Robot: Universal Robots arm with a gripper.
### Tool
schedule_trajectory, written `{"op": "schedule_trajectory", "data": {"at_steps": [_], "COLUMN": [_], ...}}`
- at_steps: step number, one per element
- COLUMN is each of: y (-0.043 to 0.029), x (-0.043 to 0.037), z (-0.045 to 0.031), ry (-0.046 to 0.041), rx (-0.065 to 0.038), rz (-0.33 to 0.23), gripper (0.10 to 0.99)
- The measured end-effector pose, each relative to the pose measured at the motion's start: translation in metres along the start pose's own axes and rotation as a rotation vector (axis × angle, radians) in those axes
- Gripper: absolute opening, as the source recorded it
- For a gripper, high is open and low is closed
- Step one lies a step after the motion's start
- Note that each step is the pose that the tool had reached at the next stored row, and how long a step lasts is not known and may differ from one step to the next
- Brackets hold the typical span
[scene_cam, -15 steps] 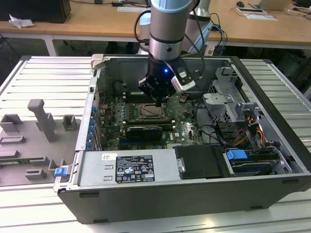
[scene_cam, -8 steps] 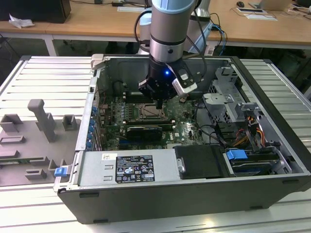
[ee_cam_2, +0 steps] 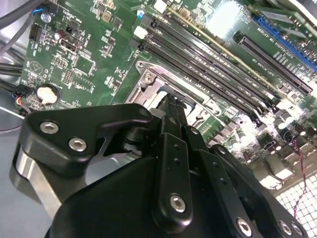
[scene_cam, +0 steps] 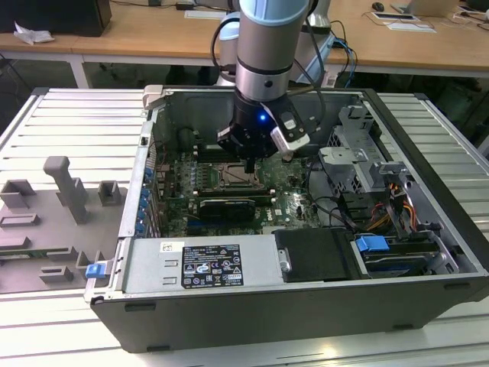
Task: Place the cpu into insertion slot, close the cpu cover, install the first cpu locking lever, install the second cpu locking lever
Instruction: 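Install the second cpu locking lever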
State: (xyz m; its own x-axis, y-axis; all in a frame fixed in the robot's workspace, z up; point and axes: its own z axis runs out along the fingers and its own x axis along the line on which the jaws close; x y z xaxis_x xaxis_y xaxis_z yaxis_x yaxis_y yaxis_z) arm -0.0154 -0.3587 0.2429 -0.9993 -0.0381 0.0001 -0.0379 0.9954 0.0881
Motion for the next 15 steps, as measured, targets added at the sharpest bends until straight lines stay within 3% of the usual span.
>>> {"op": "schedule_trajectory", "data": {"at_steps": [8,12,15], "y": [-0.0167,-0.0196,-0.0193], "x": [0.0006,0.0014,0.0110], "z": [-0.0013,-0.0014,-0.0011], "ry": [-0.0002,-0.0003,-0.0005], "rx": [-0.004,-0.005,-0.011], "rz": [0.000,0.000,0.000], "gripper": [0.106,0.106,0.106]}}
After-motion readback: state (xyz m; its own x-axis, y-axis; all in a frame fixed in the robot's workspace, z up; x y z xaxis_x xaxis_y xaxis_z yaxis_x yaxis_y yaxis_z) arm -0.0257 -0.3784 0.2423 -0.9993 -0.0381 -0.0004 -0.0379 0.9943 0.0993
